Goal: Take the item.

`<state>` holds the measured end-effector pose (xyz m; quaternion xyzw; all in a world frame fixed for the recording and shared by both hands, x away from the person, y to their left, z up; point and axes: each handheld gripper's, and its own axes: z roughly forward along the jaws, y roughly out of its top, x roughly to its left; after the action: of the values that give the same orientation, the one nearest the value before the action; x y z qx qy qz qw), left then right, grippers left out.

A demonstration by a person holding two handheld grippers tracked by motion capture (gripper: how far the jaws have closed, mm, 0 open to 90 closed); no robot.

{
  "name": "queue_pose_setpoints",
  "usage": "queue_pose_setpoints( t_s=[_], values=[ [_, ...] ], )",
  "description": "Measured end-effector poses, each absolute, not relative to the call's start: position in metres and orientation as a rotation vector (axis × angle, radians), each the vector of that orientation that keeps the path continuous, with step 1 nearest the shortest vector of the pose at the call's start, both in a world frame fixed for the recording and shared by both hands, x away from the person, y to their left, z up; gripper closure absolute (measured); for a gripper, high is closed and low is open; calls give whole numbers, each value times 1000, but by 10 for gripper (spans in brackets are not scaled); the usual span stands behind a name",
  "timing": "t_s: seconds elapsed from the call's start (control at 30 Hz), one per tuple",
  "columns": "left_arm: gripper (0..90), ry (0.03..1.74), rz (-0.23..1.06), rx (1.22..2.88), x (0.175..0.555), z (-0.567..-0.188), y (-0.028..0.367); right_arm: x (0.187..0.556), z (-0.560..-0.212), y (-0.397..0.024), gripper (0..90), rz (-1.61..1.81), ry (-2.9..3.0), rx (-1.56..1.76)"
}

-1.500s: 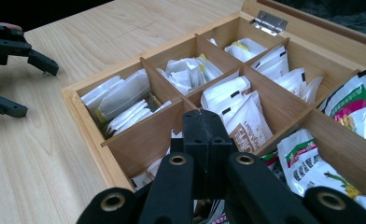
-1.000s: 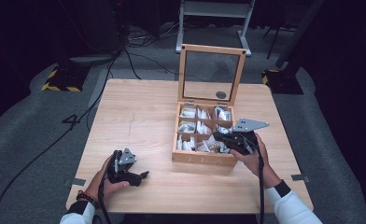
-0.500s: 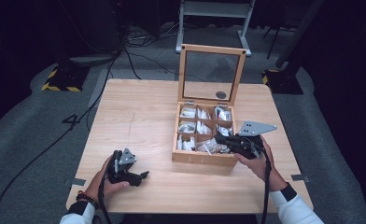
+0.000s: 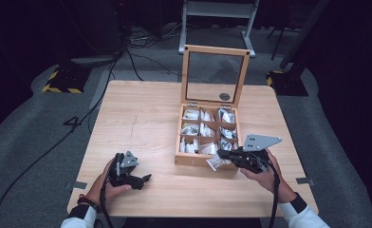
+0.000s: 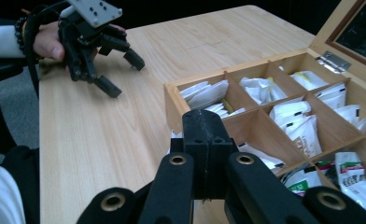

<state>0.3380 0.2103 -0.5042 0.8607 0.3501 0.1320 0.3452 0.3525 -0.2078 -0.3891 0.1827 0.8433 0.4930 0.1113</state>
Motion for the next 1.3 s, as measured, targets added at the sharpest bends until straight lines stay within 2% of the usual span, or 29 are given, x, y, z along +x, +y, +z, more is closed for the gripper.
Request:
queue_pose_setpoints(
  t_s=[1.3],
  values=[
    [133,910,345,2235,338,-504,210,322,-451,-184,900,1249,2749,385]
  ],
)
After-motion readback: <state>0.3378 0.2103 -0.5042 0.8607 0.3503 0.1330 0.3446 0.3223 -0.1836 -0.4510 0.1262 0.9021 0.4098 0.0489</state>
